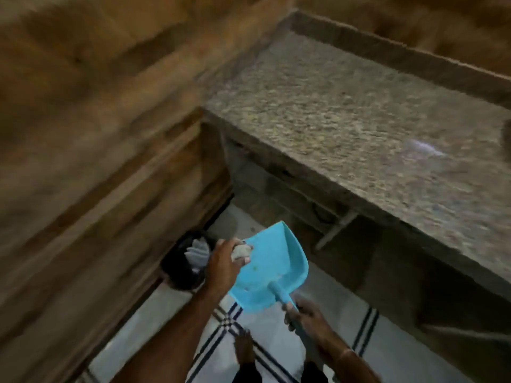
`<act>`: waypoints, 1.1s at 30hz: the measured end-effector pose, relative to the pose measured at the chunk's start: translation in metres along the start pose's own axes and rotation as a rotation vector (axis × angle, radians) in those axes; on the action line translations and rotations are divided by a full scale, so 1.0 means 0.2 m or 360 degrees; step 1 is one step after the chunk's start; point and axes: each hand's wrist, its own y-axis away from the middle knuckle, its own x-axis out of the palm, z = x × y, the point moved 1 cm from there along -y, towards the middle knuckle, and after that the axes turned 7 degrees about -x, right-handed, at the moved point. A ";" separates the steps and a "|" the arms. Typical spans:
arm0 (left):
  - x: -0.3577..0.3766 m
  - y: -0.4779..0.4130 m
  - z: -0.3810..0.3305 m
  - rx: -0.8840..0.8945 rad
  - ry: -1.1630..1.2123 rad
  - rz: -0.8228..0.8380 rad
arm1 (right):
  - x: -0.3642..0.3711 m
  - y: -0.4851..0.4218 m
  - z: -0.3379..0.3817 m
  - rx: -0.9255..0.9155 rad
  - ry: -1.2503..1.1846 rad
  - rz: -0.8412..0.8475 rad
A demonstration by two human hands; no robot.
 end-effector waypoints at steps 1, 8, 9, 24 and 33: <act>-0.09 0.02 0.11 -0.0066 0.0008 -0.0069 | 0.10 -0.03 0.03 0.0020 0.0079 0.0053; -0.44 -0.02 0.87 -0.0558 0.0065 -0.0349 | 0.76 -0.49 0.08 0.0151 0.0415 0.0369; -0.45 -0.04 0.96 -0.0611 0.0086 -0.0390 | 0.84 -0.59 0.06 0.0168 0.0440 0.0413; -0.21 -0.80 1.88 -0.1090 0.0299 -0.0705 | 1.79 -2.01 0.01 0.0529 0.1071 0.0666; -0.20 -0.90 2.05 -0.1250 0.0543 -0.0854 | 1.80 -2.06 -0.21 0.0104 0.0660 0.0611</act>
